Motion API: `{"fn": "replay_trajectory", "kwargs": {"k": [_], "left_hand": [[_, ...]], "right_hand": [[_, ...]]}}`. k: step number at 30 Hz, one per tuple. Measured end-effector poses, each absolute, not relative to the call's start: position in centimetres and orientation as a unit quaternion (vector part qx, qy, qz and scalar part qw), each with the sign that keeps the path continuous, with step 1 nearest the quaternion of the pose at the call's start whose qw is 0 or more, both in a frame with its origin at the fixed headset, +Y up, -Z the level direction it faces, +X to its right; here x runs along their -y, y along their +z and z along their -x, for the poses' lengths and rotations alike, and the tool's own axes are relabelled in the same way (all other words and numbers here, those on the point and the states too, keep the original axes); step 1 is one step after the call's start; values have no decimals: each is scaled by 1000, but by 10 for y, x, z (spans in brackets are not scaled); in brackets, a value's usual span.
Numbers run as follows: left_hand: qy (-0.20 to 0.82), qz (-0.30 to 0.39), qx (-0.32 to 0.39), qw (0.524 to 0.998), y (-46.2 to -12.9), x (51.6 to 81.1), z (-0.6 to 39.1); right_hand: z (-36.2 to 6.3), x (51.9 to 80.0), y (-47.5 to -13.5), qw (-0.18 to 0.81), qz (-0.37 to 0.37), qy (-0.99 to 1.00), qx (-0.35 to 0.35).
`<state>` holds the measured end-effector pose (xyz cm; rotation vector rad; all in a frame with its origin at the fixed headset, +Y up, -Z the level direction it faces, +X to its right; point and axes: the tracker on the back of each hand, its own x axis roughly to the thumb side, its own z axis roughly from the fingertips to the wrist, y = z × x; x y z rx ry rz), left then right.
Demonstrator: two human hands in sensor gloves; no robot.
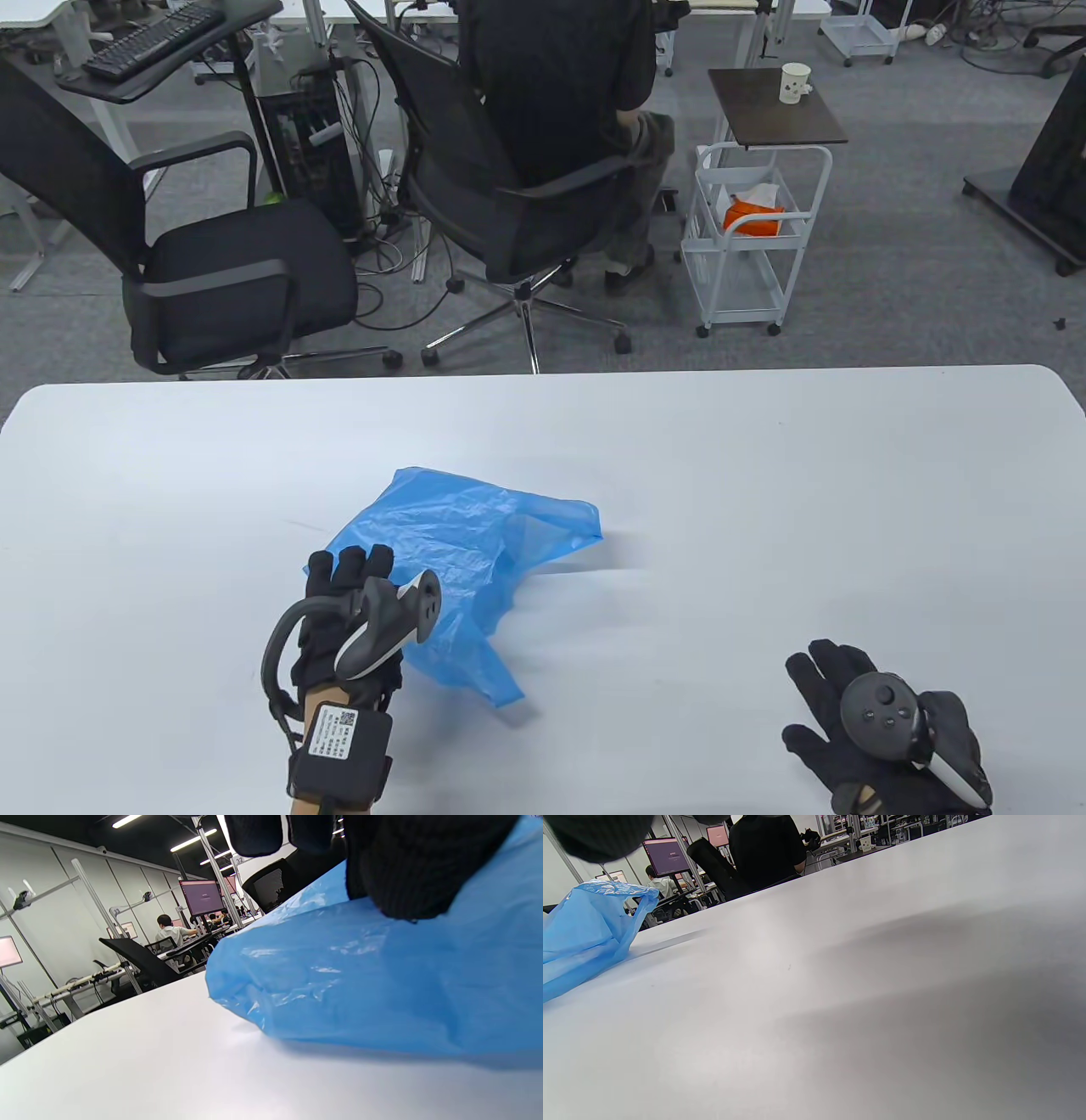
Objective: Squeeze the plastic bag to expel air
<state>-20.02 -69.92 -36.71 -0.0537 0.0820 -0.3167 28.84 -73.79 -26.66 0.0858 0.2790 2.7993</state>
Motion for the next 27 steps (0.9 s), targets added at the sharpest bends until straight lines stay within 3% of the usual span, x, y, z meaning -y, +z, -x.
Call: {"fn": "replay_trajectory", "kwargs": {"k": [5, 11, 13, 18, 23, 27], "left_hand": [[-85, 14, -51, 995, -374, 677, 199], [15, -76, -75, 994, -379, 613, 186], [36, -123, -71, 989, -374, 585, 172], [50, -202, -11, 978, -347, 548, 122], [20, -258, 79, 963, -305, 552, 46], [5, -229, 143, 963, -281, 594, -9]], "right_hand": [[-289, 738, -266, 172, -31, 980, -100], [-292, 737, -266, 184, -27, 977, -103], [-293, 737, -266, 191, -25, 976, -103], [-297, 736, -265, 203, -20, 974, -100], [-304, 733, -265, 231, -14, 969, -89], [-322, 726, -262, 288, 8, 956, -58]]}}
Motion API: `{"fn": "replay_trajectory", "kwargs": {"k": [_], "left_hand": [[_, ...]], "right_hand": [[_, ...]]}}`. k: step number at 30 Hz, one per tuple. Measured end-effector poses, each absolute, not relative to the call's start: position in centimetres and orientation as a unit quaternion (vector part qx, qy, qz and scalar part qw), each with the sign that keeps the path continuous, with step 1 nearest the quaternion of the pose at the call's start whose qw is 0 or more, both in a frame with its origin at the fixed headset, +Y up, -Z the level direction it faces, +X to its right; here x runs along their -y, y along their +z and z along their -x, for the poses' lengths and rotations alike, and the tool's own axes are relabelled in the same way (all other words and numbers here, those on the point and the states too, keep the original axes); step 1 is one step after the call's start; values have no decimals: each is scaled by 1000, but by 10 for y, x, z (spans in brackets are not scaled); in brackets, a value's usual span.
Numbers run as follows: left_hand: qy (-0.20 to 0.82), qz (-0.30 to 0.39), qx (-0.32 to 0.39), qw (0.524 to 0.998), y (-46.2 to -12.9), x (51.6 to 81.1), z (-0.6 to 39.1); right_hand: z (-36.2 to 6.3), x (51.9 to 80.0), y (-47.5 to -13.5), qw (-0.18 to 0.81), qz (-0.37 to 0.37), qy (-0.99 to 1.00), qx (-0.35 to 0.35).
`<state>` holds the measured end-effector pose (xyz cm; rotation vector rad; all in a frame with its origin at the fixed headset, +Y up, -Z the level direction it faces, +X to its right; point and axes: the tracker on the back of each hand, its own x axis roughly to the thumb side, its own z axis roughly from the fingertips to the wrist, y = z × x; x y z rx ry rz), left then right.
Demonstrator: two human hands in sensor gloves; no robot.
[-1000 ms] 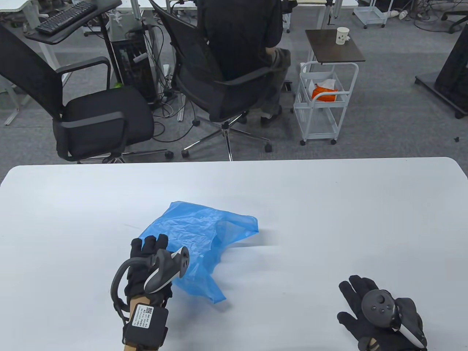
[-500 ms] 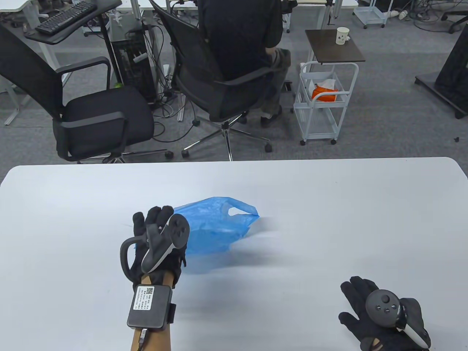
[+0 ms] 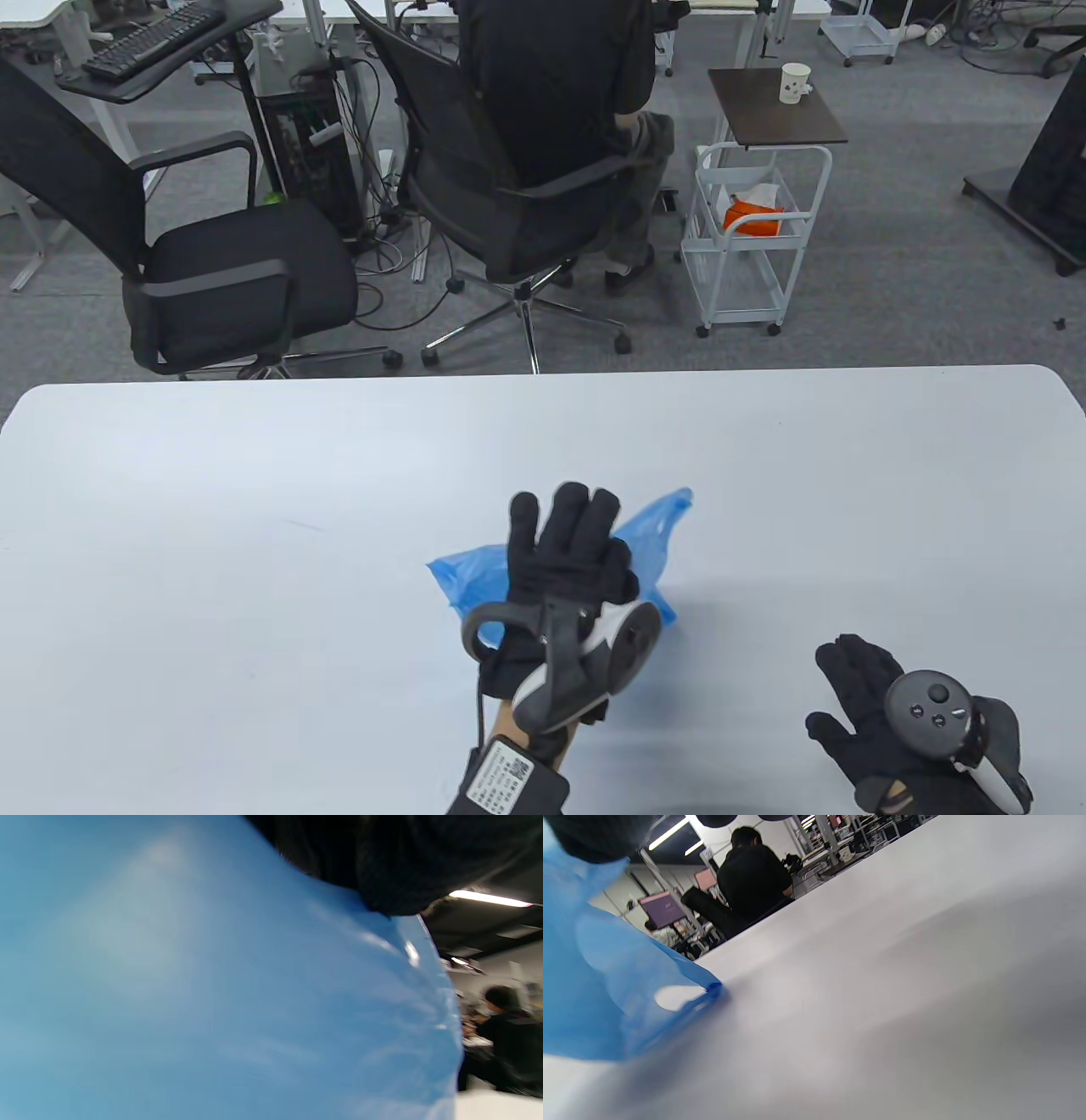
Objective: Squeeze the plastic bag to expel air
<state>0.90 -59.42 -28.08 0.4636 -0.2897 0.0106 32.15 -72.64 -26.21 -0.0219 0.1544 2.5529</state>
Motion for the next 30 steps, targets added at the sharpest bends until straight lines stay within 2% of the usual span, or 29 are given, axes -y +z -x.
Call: {"fn": "replay_trajectory", "kwargs": {"k": [3, 7, 10, 13, 16, 20, 24, 27, 30], "left_hand": [[-30, -184, 179, 966, -267, 628, -34], [-43, -79, 222, 971, -262, 671, -54], [-20, -25, 232, 972, -265, 689, -61], [-36, 85, 246, 965, -269, 698, -64], [-8, 114, 262, 958, -270, 691, -49], [47, 82, 239, 966, -267, 666, 4], [56, 74, 241, 966, -262, 669, 44], [32, 158, 241, 957, -265, 695, 56], [5, 260, 209, 943, -267, 725, 63]], "right_hand": [[-336, 723, -260, 334, 32, 941, -30], [-350, 719, -259, 378, 61, 924, 10], [-350, 718, -258, 379, 59, 923, 9], [-347, 718, -258, 373, 55, 926, 7], [-346, 719, -258, 370, 50, 928, -1], [-341, 720, -259, 355, 35, 934, -12], [-327, 716, -261, 337, -4, 941, -15], [-304, 698, -259, 307, -80, 948, -6], [-273, 675, -254, 279, -144, 949, 27]]}}
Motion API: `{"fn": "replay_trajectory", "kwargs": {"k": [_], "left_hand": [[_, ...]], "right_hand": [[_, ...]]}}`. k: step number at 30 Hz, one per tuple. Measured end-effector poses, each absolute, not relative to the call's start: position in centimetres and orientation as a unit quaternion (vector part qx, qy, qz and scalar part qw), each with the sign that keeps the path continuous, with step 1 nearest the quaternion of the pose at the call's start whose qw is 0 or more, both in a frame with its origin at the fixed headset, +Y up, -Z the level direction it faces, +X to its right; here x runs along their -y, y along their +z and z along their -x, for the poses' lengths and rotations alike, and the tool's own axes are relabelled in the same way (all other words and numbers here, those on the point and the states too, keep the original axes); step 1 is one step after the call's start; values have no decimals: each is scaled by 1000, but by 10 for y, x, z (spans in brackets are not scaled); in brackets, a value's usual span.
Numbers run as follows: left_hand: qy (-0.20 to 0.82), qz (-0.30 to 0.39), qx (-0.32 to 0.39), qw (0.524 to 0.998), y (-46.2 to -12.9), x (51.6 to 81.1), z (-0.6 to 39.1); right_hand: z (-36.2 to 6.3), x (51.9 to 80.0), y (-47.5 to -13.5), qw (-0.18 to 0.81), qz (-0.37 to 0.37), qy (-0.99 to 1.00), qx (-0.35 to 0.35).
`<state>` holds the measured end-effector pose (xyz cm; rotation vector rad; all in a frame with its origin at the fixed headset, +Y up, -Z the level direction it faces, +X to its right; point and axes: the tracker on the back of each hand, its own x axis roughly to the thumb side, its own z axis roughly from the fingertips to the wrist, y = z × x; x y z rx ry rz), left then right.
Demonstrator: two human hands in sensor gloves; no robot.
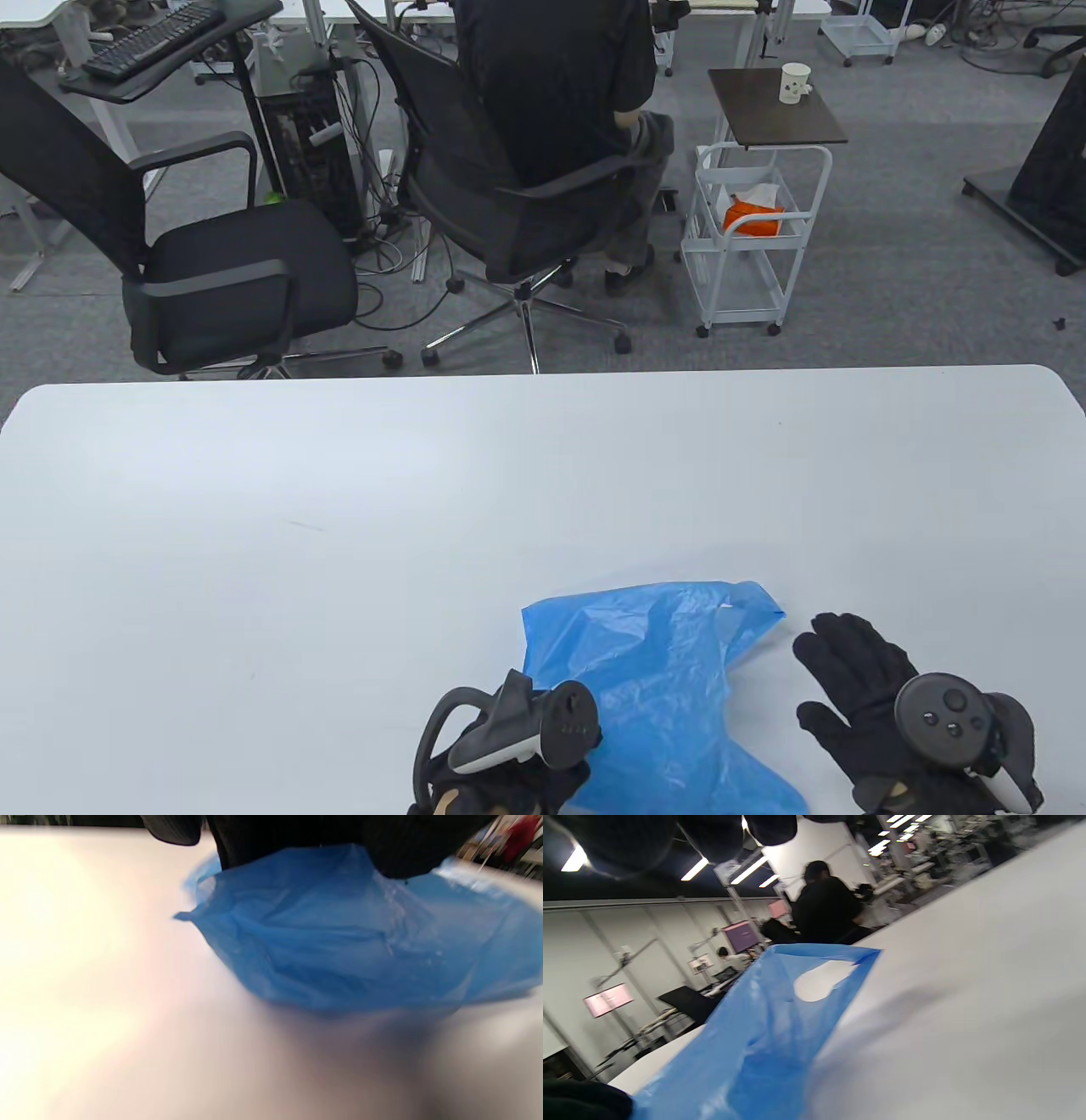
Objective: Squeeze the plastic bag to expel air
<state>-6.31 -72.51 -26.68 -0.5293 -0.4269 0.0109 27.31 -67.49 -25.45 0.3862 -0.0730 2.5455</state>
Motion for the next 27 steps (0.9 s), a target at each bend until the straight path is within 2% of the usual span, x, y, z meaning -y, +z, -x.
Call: {"fn": "replay_trajectory", "kwargs": {"k": [4, 6, 9, 11, 12, 15, 20, 27], "left_hand": [[-24, 349, 181, 919, -268, 761, 68], [-37, 380, 173, 908, -269, 767, 68], [-43, 392, 156, 906, -273, 775, 64], [-51, 399, 143, 904, -273, 778, 62], [-64, 414, 116, 901, -272, 779, 66], [-26, 413, 133, 901, -274, 783, 70], [-30, 422, 135, 896, -274, 786, 70], [-15, 440, 137, 888, -274, 791, 72]], "right_hand": [[-214, 649, -251, 214, -261, 941, -1], [-173, 645, -246, 164, -323, 931, -43], [-121, 663, -249, 82, -370, 919, -107], [-97, 685, -258, 31, -377, 915, -142], [-89, 699, -265, 15, -371, 915, -159], [-80, 737, -280, 1, -362, 905, -225], [-83, 782, -284, -31, -358, 890, -281], [-124, 776, -290, -8, -338, 894, -293]]}}
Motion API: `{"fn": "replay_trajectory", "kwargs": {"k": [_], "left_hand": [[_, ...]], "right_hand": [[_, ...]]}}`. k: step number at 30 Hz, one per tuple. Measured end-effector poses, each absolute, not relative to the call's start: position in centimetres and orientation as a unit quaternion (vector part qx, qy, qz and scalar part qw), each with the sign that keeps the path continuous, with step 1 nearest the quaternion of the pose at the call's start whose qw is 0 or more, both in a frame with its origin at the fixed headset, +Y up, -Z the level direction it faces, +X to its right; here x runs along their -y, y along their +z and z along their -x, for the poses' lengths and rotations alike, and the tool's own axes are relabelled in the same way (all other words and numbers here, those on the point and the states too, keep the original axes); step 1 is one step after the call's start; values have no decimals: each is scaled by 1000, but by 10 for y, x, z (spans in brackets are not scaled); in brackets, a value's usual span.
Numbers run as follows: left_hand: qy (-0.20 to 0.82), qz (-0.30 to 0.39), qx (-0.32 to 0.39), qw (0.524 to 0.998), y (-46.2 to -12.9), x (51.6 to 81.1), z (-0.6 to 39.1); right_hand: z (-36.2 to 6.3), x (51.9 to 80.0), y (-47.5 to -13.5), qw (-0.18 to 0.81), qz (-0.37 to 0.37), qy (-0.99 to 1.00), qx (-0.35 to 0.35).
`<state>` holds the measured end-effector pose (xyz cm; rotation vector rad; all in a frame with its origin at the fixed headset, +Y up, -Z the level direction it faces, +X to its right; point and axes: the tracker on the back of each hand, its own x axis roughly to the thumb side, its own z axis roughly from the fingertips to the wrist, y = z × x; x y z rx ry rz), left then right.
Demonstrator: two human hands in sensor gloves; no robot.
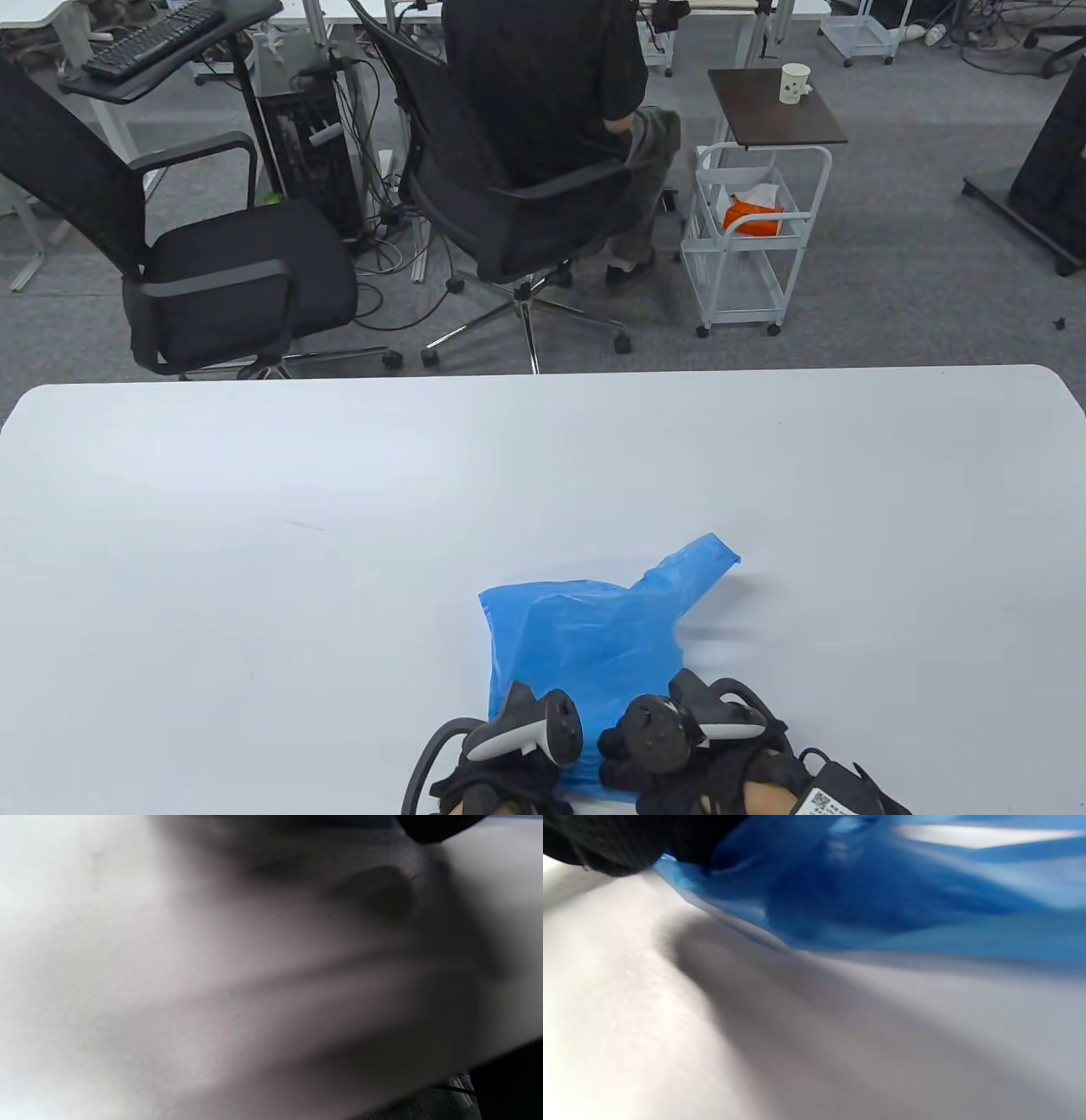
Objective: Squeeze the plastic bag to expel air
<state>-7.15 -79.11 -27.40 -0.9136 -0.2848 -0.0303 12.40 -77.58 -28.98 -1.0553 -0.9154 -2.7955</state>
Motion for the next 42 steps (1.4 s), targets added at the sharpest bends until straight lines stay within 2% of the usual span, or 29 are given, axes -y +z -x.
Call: {"fn": "replay_trajectory", "kwargs": {"k": [10, 13, 18, 21, 24, 27, 29, 35, 36, 37, 39, 41, 42], "left_hand": [[-3, 441, 135, 887, -274, 791, 72], [0, 443, 133, 887, -274, 791, 72], [16, 441, 127, 889, -275, 789, 76], [50, 398, 114, 909, -280, 772, 84], [39, 270, 92, 958, -288, 732, 90], [-4, 201, 75, 977, -298, 711, 89], [-55, 188, 81, 977, -309, 717, 86], [-68, 274, 93, 955, -319, 765, 91], [-68, 295, 90, 949, -320, 771, 92], [-62, 298, 90, 948, -320, 772, 93], [-46, 291, 83, 952, -320, 773, 93], [-48, 292, 84, 951, -320, 774, 92], [-45, 292, 86, 951, -320, 775, 93]], "right_hand": [[-227, 770, -292, -30, 248, -913, 323], [-245, 770, -290, -31, 231, -917, 324], [-248, 771, -287, -40, 225, -920, 319], [-248, 772, -287, -44, 223, -921, 318], [-250, 773, -287, -57, 222, -921, 315], [-251, 774, -287, -62, 222, -920, 317], [-251, 774, -287, -60, 221, -919, 320], [-248, 772, -288, -41, 212, -913, 348], [-240, 761, -289, -49, 220, -906, 359], [-235, 753, -288, -57, 229, -911, 338], [-209, 708, -286, -110, 292, -924, 222], [-175, 679, -284, -153, 338, -917, 146], [-159, 674, -285, -151, 350, -914, 139]]}}
